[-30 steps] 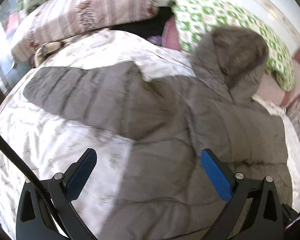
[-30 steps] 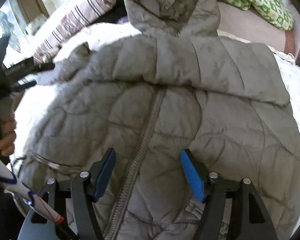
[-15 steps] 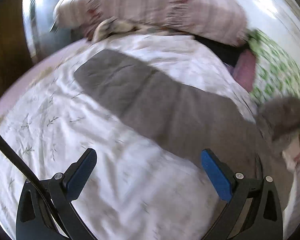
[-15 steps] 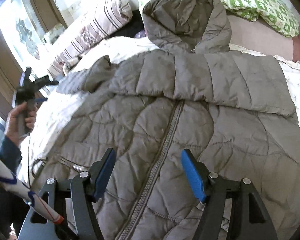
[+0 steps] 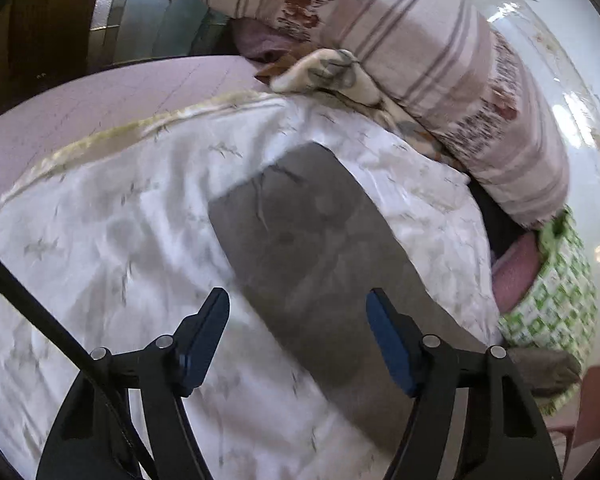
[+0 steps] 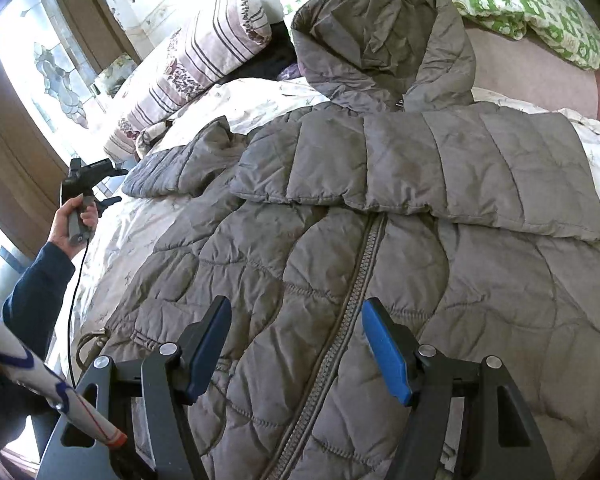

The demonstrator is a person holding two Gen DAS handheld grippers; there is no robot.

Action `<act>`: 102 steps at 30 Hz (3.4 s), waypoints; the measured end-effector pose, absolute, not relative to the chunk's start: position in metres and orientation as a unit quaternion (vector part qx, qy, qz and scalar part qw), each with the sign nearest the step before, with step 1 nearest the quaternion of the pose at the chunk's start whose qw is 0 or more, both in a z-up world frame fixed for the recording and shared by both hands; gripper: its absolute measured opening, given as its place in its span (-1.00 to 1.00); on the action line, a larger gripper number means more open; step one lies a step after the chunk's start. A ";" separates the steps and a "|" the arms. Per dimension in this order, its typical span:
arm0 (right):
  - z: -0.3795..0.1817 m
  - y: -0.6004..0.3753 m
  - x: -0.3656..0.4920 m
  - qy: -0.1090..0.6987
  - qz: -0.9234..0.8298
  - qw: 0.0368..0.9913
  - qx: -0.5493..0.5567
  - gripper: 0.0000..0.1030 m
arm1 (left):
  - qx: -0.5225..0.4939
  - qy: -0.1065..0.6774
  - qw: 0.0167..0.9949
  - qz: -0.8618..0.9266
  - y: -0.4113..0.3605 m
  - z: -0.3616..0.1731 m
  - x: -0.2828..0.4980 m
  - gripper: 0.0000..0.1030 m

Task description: Fold large clothes

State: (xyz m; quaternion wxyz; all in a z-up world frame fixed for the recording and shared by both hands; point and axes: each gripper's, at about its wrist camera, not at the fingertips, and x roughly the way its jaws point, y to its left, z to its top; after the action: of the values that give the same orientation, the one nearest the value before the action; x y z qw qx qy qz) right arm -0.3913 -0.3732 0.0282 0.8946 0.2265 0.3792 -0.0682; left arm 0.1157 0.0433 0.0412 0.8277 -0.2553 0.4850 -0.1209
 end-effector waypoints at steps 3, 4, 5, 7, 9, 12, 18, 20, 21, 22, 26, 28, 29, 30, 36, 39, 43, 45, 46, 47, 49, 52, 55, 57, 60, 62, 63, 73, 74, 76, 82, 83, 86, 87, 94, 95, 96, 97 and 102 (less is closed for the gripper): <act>0.026 -0.378 -0.390 0.380 -0.073 0.892 0.232 0.42 | -0.278 0.497 0.814 -0.114 0.046 0.023 0.132 0.24; 0.026 -0.380 -0.390 0.378 -0.073 0.892 0.236 0.42 | -0.287 0.496 0.812 -0.115 0.052 0.020 0.134 0.21; 0.026 -0.382 -0.390 0.376 -0.074 0.892 0.240 0.42 | -0.301 0.483 0.814 -0.118 0.053 0.018 0.135 0.21; 0.026 -0.385 -0.390 0.373 -0.078 0.892 0.244 0.42 | -0.310 0.471 0.816 -0.123 0.053 0.016 0.138 0.21; 0.027 -0.390 -0.392 0.366 -0.083 0.892 0.251 0.42 | -0.310 0.460 0.823 -0.124 0.049 0.017 0.140 0.09; 0.029 -0.396 -0.394 0.359 -0.105 0.893 0.251 0.42 | -0.293 0.457 0.831 -0.122 0.040 0.024 0.137 -0.66; 0.041 -0.434 -0.396 0.346 -0.222 0.888 0.204 0.42 | -0.259 0.412 0.862 -0.141 0.024 0.077 0.111 -0.70; 0.028 -0.454 -0.392 0.367 -0.241 0.869 0.228 0.42 | -0.240 0.398 0.871 -0.158 0.013 0.102 0.099 -0.70; 0.019 -0.463 -0.390 0.383 -0.243 0.857 0.242 0.42 | -0.230 0.393 0.875 -0.166 0.007 0.113 0.094 -0.70; 0.003 -0.470 -0.387 0.413 -0.238 0.839 0.262 0.42 | -0.220 0.387 0.878 -0.178 -0.002 0.129 0.086 -0.70; 0.000 -0.474 -0.395 0.415 -0.235 0.833 0.279 0.42 | -0.181 0.358 0.888 -0.225 -0.043 0.188 0.048 -0.70; 0.015 -0.473 -0.404 0.391 -0.236 0.845 0.278 0.42 | -0.161 0.344 0.891 -0.250 -0.066 0.214 0.025 -0.70; 0.025 -0.473 -0.412 0.375 -0.239 0.853 0.273 0.42 | -0.154 0.339 0.891 -0.258 -0.074 0.224 0.015 -0.70; 0.033 -0.474 -0.419 0.361 -0.243 0.859 0.271 0.42 | -0.144 0.332 0.892 -0.270 -0.087 0.237 0.002 -0.70; 0.046 -0.489 -0.444 0.304 -0.248 0.869 0.302 0.42 | -0.088 0.304 0.883 -0.346 -0.172 0.299 -0.083 -0.70; 0.050 -0.502 -0.465 0.275 -0.265 0.865 0.327 0.42 | -0.062 0.296 0.871 -0.386 -0.215 0.313 -0.128 -0.70; 0.061 -0.516 -0.486 0.242 -0.288 0.861 0.343 0.42 | -0.038 0.307 0.843 -0.440 -0.272 0.310 -0.178 -0.70; 0.066 -0.524 -0.499 0.226 -0.301 0.857 0.353 0.42 | -0.017 0.314 0.833 -0.455 -0.306 0.296 -0.202 -0.70; 0.067 -0.526 -0.506 0.220 -0.306 0.855 0.357 0.42 | -0.010 0.321 0.826 -0.462 -0.319 0.287 -0.212 -0.70; 0.069 -0.529 -0.510 0.216 -0.309 0.853 0.361 0.42 | 0.000 0.337 0.816 -0.471 -0.338 0.270 -0.225 -0.70; 0.070 -0.535 -0.520 0.209 -0.316 0.848 0.370 0.42 | 0.016 0.358 0.802 -0.479 -0.365 0.238 -0.243 -0.70; 0.072 -0.543 -0.530 0.201 -0.322 0.844 0.378 0.42 | 0.055 0.383 0.789 -0.477 -0.399 0.187 -0.267 -0.70; 0.072 -0.546 -0.531 0.197 -0.323 0.843 0.383 0.42 | 0.100 0.415 0.770 -0.475 -0.429 0.129 -0.293 -0.68; 0.072 -0.547 -0.528 0.196 -0.317 0.844 0.386 0.42 | 0.130 0.439 0.752 -0.474 -0.444 0.098 -0.302 -0.51; 0.071 -0.548 -0.528 0.189 -0.304 0.846 0.395 0.42 | 0.153 0.455 0.730 -0.487 -0.446 0.084 -0.314 -0.13; 0.069 -0.550 -0.527 0.184 -0.288 0.846 0.409 0.42 | 0.154 0.442 0.730 -0.499 -0.435 0.094 -0.318 -0.07; 0.067 -0.551 -0.526 0.181 -0.275 0.846 0.419 0.42 | 0.144 0.428 0.734 -0.508 -0.422 0.107 -0.317 -0.05; 0.025 -0.552 -0.464 0.197 -0.150 0.820 0.515 0.40 | 0.071 0.376 0.858 -0.343 -0.261 0.132 -0.198 0.43; 0.021 -0.553 -0.457 0.200 -0.150 0.819 0.517 0.32 | 0.055 0.379 0.866 -0.321 -0.246 0.125 -0.182 0.43; 0.012 -0.552 -0.445 0.221 -0.166 0.813 0.512 0.14 | 0.019 0.396 0.865 -0.306 -0.226 0.113 -0.155 0.43; 0.003 -0.554 -0.417 0.237 -0.174 0.819 0.493 -0.56 | -0.025 0.444 0.845 -0.298 -0.221 0.082 -0.108 0.43; 0.005 -0.553 -0.415 0.239 -0.179 0.823 0.483 -0.60 | -0.025 0.447 0.842 -0.300 -0.223 0.080 -0.107 0.43; 0.021 -0.551 -0.423 0.230 -0.221 0.831 0.456 -0.64 | 0.000 0.442 0.844 -0.305 -0.228 0.076 -0.107 0.43; 0.026 -0.551 -0.425 0.229 -0.231 0.833 0.447 -0.64 | 0.015 0.439 0.846 -0.303 -0.232 0.073 -0.110 0.43; 0.005 -0.560 -0.421 0.282 -0.265 0.819 0.424 -0.58 | 0.088 0.461 0.841 -0.268 -0.252 0.040 -0.112 0.44; 0.001 -0.562 -0.422 0.281 -0.262 0.816 0.433 -0.58 | 0.085 0.463 0.840 -0.269 -0.252 0.039 -0.111 0.44; 0.002 -0.564 -0.424 0.278 -0.258 0.814 0.441 -0.55 | 0.084 0.462 0.841 -0.269 -0.250 0.040 -0.111 0.43; 0.007 -0.565 -0.425 0.277 -0.259 0.813 0.442 -0.44 | 0.084 0.461 0.842 -0.267 -0.248 0.042 -0.111 0.43; 0.058 -0.543 -0.443 0.249 -0.345 0.839 0.340 -0.17 | 0.050 0.398 0.875 -0.273 -0.235 0.085 -0.126 0.43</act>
State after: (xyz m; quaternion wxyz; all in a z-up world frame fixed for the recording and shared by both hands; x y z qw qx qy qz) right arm -0.4431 -0.5429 0.0577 0.8387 0.3400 0.2485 -0.3454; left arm -0.1262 -0.2348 0.0845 0.8746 0.0501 0.3975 -0.2730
